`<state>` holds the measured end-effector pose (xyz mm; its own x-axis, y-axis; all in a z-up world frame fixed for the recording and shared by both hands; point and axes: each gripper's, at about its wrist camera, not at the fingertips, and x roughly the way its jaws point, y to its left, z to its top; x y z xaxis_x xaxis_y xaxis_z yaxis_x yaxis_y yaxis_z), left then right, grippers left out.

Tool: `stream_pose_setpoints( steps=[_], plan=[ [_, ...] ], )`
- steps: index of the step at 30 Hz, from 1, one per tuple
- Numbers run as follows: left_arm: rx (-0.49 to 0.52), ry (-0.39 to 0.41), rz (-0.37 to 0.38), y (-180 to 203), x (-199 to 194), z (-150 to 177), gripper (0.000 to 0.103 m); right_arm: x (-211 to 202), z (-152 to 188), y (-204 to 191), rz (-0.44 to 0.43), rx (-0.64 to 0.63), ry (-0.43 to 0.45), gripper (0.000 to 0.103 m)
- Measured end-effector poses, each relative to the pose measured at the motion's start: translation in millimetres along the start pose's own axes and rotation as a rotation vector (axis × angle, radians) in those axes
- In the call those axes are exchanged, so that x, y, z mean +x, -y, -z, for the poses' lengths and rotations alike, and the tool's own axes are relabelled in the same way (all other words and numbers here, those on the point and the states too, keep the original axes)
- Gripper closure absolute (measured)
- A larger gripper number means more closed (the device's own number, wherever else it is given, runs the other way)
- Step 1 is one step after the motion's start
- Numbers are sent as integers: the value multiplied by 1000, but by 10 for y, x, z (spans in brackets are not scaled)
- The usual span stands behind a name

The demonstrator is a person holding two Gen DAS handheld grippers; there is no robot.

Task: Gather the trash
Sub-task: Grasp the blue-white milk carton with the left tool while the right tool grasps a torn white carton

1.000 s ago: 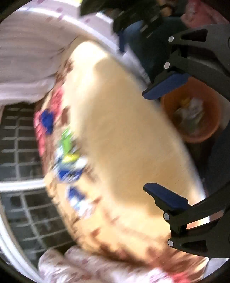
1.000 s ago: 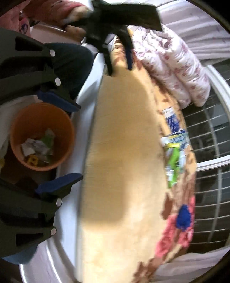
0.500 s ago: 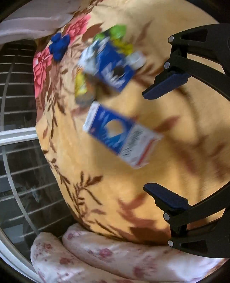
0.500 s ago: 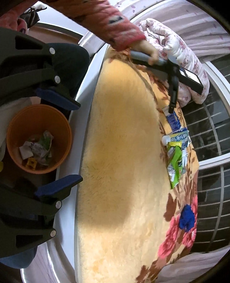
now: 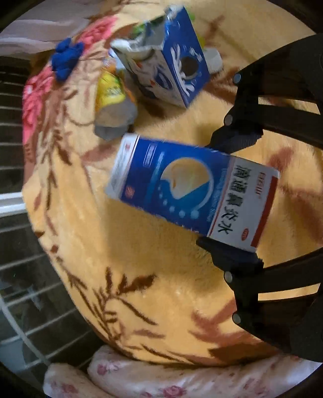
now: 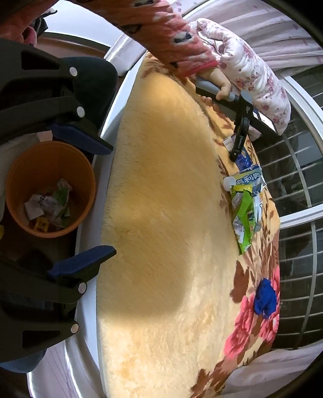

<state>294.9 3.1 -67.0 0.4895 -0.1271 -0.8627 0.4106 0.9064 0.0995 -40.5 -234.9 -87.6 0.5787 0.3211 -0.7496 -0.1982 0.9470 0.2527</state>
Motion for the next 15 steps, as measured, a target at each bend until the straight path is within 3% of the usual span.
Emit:
stream_pose_setpoints(
  steps=[4,8,15],
  plan=[
    [-81,63,32,-7,-235,134,52,-41,-70,-16,-8,-6,21,29],
    [-123,145,62,18,-594,369,52,-76,-206,-60,-20,-29,49,29],
    [-153,256,11,234,-1254,1017,52,12,-783,-240,-47,-127,129,29]
  ],
)
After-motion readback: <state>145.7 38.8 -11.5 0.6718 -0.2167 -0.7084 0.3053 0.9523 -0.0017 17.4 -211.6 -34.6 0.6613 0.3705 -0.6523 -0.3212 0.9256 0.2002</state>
